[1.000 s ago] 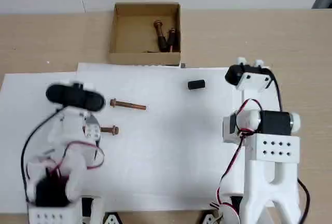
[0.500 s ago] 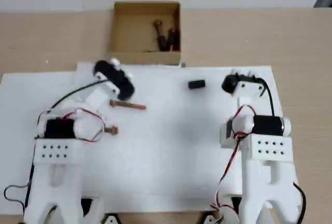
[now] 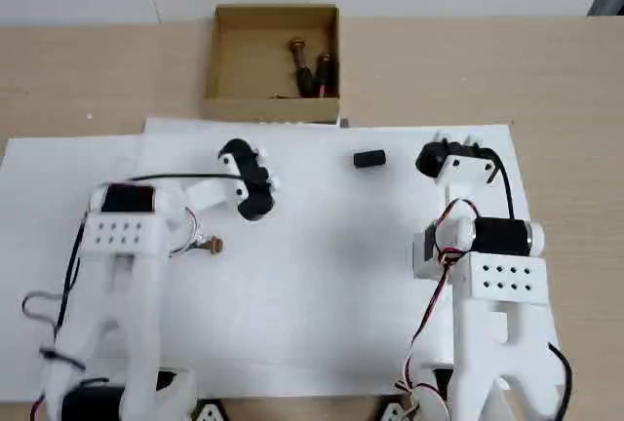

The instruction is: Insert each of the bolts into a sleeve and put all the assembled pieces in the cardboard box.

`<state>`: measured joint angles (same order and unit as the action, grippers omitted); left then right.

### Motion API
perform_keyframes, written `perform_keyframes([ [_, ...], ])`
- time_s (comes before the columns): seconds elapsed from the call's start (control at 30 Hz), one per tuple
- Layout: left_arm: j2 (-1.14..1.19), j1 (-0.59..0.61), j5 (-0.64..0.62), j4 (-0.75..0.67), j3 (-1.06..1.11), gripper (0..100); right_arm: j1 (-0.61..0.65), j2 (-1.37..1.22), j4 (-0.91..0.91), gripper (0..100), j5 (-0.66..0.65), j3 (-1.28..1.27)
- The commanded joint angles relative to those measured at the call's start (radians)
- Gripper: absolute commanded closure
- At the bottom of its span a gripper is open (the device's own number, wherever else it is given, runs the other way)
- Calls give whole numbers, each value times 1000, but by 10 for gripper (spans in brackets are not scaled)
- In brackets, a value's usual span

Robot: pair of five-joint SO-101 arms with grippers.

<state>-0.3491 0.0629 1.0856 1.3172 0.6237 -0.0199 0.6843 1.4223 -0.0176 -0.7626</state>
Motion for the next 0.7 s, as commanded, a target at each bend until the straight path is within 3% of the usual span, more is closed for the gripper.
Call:
perform_keyframes([
  [0.0, 118, 2, 41, 130, -189, 995, -7, 27, -13, 995, -11, 3],
  [0.3, 391, 8, 172, 405, -481, 995, -5, 27, -13, 995, -11, 3],
  [0.67, 508, 5, 215, 368, -501, 927, -5, 27, -13, 995, -11, 3],
])
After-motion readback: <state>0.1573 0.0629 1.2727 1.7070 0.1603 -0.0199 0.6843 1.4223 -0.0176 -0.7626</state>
